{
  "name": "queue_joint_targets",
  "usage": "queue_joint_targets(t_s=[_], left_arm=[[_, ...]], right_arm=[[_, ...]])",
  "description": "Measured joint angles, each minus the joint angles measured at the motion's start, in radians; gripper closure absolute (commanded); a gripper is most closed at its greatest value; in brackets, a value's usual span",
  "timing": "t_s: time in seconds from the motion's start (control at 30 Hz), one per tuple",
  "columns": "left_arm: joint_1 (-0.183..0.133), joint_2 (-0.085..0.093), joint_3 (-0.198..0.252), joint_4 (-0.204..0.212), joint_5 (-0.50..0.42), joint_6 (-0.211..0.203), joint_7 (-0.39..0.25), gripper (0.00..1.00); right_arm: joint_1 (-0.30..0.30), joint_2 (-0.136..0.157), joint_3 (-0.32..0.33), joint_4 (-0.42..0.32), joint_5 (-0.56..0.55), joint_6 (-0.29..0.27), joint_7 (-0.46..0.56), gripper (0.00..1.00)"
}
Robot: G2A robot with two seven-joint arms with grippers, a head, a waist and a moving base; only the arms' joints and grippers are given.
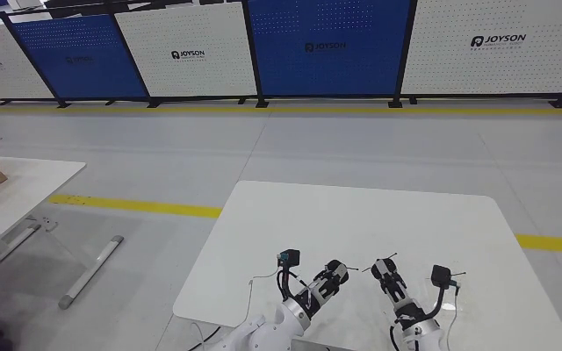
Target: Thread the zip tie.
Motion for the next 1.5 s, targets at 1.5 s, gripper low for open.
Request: queue_joint_targets(t_s=[1.5], left_arm=[[0.0,0.0,0.0,0.0,0.0,0.0,0.0,1.0]], right_arm=[[0.017,-0.024,-0.053,0.049,-0.076,0.01,-0.155,1.0]])
